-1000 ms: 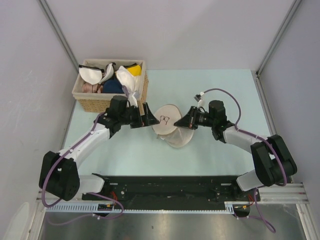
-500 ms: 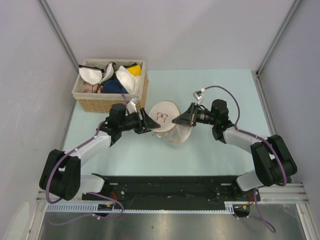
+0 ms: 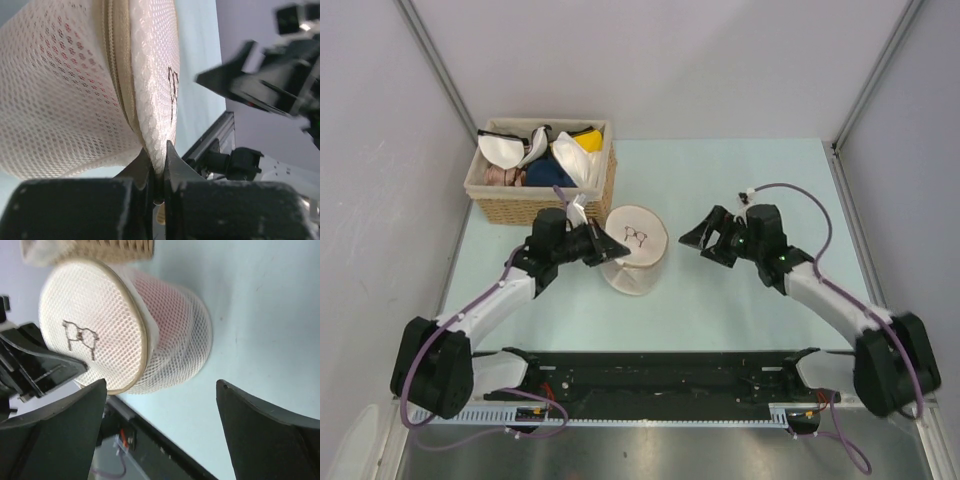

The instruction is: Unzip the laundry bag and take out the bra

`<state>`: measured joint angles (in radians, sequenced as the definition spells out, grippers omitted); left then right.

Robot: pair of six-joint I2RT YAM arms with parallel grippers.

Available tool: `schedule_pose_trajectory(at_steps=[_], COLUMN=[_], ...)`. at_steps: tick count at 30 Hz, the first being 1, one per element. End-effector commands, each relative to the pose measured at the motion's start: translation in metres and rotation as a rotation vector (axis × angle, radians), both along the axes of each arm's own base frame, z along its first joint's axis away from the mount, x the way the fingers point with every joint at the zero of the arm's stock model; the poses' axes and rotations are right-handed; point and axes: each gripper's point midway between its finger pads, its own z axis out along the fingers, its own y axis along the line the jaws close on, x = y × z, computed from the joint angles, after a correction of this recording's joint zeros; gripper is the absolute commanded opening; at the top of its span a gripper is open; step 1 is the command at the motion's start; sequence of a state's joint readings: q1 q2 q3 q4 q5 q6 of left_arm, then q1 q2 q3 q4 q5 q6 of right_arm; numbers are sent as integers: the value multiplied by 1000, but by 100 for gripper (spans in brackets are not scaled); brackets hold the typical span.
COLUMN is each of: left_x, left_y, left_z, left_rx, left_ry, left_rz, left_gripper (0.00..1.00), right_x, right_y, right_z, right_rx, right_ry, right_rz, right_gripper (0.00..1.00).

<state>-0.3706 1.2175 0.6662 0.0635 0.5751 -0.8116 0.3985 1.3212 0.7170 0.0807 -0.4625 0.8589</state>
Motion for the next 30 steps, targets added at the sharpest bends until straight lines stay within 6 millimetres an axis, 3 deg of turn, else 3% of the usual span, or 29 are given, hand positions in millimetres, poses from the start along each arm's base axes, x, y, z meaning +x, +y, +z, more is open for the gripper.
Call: schedule_pose_trajectory(at_steps=[1,2,4,5,8,13,14,15,17,30], left_x=[7,14,14,14,10,9,9,8,7,4], left_y=[13,23,31,41,48,49,47,44,42,42], left_z=[35,32,42,36,41,36,32,31,30,30], left_rx=[-12,14,26,66,93,127,132,127,125,151], left_ry=[-106,-105,-144,-132,-158,-145,-133,-131,-130,-141], left_rz=[122,214,293,352,385,385,372,358,351,335], left_gripper=[0,0,0,0,0,0,0,0,0,0], right_x=[0,-7,-18,-21,-38,-73,-75,-79,-90,-90], right_y=[-33,-34,-21,-14,24,99,110,122,137,188], right_z=[69,89,100,97,86,98,107,98,99,92], right_rx=[-152,-133,-122,-120,-83,34,53,35,25,29], right_ry=[-251,-298,-311,-288,-225,-263,-273,-252,-257,-250], right_rz=[-234,-251,-230,-212,-102,63,87,125,176,292], right_gripper=[93,88,79,67,53,52,54,55,59,55])
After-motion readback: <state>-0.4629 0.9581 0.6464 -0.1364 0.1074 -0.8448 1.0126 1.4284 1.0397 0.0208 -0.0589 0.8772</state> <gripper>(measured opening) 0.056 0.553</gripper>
